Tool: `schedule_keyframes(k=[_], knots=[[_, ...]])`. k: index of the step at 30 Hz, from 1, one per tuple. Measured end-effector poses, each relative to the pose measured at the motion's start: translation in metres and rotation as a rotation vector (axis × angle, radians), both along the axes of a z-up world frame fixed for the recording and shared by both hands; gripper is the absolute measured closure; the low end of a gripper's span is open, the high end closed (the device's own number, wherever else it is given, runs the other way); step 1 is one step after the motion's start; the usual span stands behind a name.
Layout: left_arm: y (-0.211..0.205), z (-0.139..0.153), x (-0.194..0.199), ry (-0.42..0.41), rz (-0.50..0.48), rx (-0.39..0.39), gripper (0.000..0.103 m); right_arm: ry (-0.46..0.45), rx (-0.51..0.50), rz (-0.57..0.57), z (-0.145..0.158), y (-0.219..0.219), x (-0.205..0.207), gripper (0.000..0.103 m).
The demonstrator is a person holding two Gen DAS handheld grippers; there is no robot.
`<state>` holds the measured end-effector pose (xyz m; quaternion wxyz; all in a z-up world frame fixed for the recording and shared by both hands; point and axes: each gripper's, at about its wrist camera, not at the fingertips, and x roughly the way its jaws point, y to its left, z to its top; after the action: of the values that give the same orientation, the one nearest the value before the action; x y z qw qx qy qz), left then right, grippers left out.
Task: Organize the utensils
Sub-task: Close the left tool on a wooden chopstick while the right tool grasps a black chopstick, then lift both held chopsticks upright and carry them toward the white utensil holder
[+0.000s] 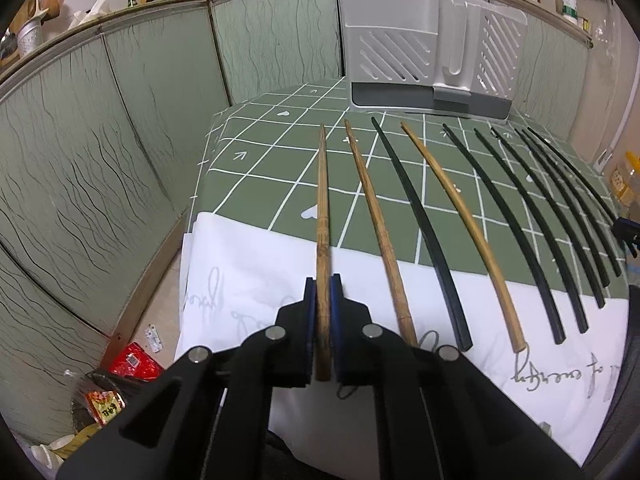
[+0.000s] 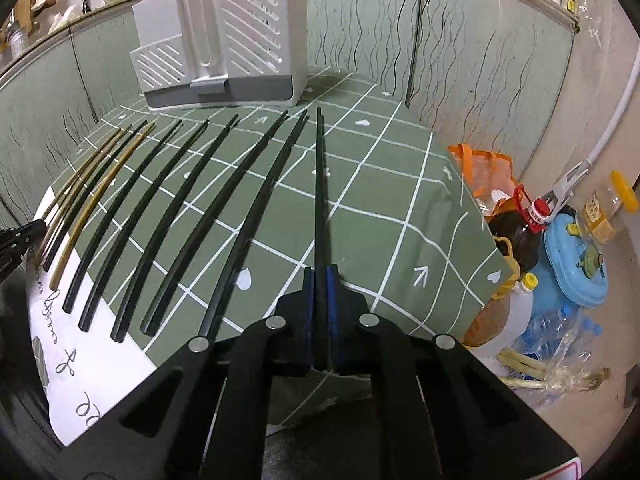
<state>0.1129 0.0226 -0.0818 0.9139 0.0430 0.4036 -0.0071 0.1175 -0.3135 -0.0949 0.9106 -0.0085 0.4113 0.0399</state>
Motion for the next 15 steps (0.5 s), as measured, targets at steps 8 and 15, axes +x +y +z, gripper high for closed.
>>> schedule_keyframes(k=[8, 15], knots=[[0.009, 0.018, -0.01, -0.03, 0.0, -0.032, 0.095, -0.018, 0.027, 0.019, 0.015, -0.001, -0.007, 0.097], [0.011, 0.029, -0.016, -0.044, -0.019, -0.053, 0.095, -0.023, 0.047, 0.026, 0.021, 0.0, -0.01, 0.097]])
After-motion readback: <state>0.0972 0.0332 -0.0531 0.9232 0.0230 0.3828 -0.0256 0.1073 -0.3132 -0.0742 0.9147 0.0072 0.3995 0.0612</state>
